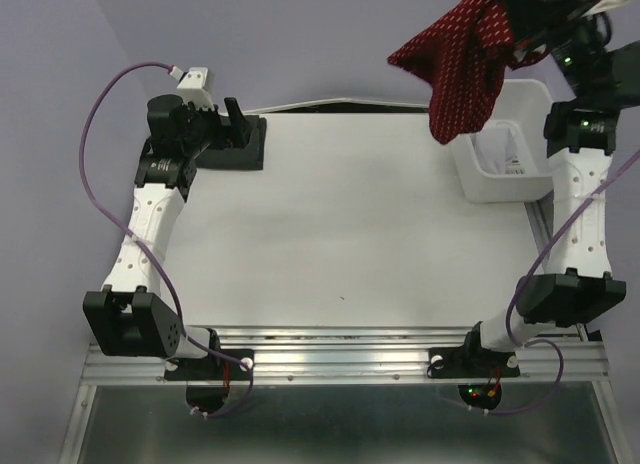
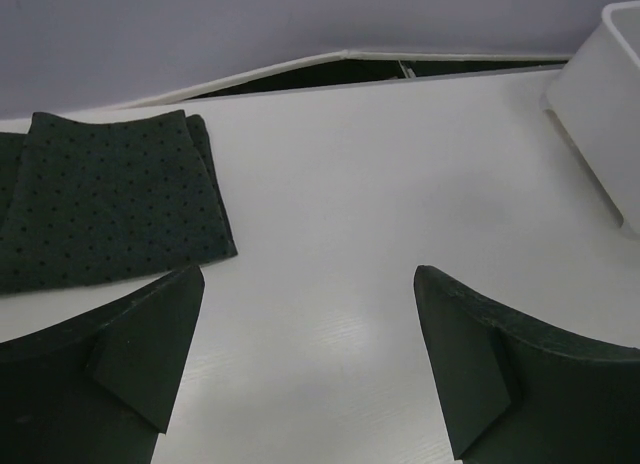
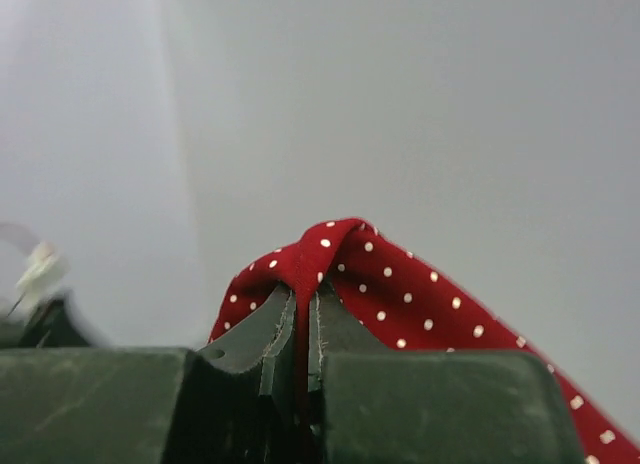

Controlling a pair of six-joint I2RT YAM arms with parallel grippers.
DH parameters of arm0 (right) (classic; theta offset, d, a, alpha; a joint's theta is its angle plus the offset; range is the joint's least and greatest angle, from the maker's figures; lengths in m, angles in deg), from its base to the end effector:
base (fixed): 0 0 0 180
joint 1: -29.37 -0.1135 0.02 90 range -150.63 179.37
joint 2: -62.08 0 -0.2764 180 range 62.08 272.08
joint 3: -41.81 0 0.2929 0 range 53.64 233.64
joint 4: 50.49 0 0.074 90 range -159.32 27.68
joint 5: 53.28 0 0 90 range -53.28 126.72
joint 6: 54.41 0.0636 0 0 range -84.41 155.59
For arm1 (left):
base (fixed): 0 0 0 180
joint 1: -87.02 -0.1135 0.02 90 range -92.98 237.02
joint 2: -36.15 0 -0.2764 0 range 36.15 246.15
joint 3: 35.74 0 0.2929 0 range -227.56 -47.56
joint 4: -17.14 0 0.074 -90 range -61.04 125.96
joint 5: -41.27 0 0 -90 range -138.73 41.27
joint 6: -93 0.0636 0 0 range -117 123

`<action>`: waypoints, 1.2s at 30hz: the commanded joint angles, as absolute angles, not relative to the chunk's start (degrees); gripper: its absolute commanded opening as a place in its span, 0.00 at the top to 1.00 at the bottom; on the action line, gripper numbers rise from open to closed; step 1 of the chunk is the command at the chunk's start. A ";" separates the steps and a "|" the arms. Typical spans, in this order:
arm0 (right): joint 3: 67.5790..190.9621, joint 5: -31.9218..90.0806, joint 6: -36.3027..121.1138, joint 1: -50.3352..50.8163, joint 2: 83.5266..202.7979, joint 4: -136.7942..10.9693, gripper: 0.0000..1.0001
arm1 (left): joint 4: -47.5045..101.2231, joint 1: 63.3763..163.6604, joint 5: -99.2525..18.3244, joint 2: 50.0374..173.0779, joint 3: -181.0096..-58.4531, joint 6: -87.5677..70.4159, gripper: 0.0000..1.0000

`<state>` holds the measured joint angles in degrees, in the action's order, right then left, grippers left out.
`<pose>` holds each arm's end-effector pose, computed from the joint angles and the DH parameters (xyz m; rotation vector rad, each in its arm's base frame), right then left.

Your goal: Fold and stack the skirts

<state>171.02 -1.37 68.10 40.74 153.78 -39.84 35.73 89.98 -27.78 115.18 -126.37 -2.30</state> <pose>0.3443 -0.0292 0.6605 -0.3303 0.9005 0.5831 0.3850 -0.0427 0.4275 0.2404 1.6849 -0.4168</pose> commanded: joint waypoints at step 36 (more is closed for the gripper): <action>118.51 -0.02 43.93 7.31 154.71 -83.16 0.11 | 58.85 102.05 -12.60 139.66 -132.10 33.25 0.01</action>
<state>120.79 1.06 34.88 7.61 150.61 -87.75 57.17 101.32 -14.55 136.92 -126.50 32.98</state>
